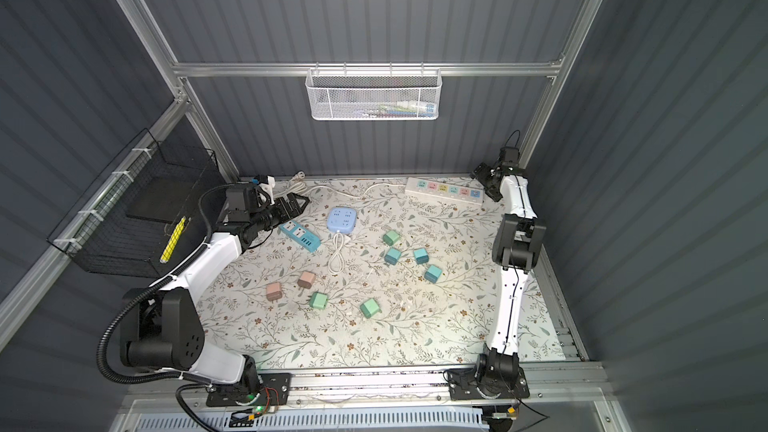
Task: Insert the plug
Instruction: 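Raise both arms and move the right gripper over the white power strip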
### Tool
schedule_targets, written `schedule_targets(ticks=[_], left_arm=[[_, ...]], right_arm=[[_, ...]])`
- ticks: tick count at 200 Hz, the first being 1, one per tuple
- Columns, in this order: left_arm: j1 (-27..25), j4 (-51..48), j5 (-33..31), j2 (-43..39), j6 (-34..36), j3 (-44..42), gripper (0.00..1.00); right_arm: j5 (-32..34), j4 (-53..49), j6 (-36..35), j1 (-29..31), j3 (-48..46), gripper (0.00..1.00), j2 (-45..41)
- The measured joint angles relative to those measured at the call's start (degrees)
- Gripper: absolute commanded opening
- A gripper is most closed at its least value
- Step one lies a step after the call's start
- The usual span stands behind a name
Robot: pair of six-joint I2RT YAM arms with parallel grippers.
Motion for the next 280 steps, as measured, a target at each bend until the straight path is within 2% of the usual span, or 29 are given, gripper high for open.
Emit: schedule_targets(ticks=[65, 103, 150, 184, 221, 251, 280], left_arm=[[0.00, -0.17, 0.83, 0.00, 0.00, 0.76, 0.96], [0.00, -0.17, 1.27, 0.00, -0.02, 0.76, 0.95], [0.00, 0.61, 2.58, -0.02, -1.01, 0.76, 0.95], [0.00, 1.62, 3.58, -0.02, -2.16, 0.76, 0.95], [-0.04, 1.75, 4.37, -0.07, -2.64, 0.76, 0.94], [-0.50, 1.77, 4.57, -0.07, -2.89, 0.76, 0.94], [-1.11, 1.77, 4.76, -0.07, -3.13, 0.76, 0.94]], right_arm=[[-4.35, 1.95, 2.99, 0.48, -3.43, 0.96, 0.81], [-5.75, 6.45, 3.89, 2.38, -15.72, 0.96, -5.03], [-9.81, 15.04, 7.28, 8.63, -34.95, 0.97, -16.20], [-11.85, 18.51, 8.57, 12.13, -40.39, 0.96, -18.73], [-11.80, 20.17, 8.76, 12.61, -47.54, 0.96, -22.16], [-10.29, 17.44, 4.92, 12.85, -48.19, 0.98, -25.44], [-3.34, 9.01, -2.67, 13.33, -38.53, 0.99, -24.22]])
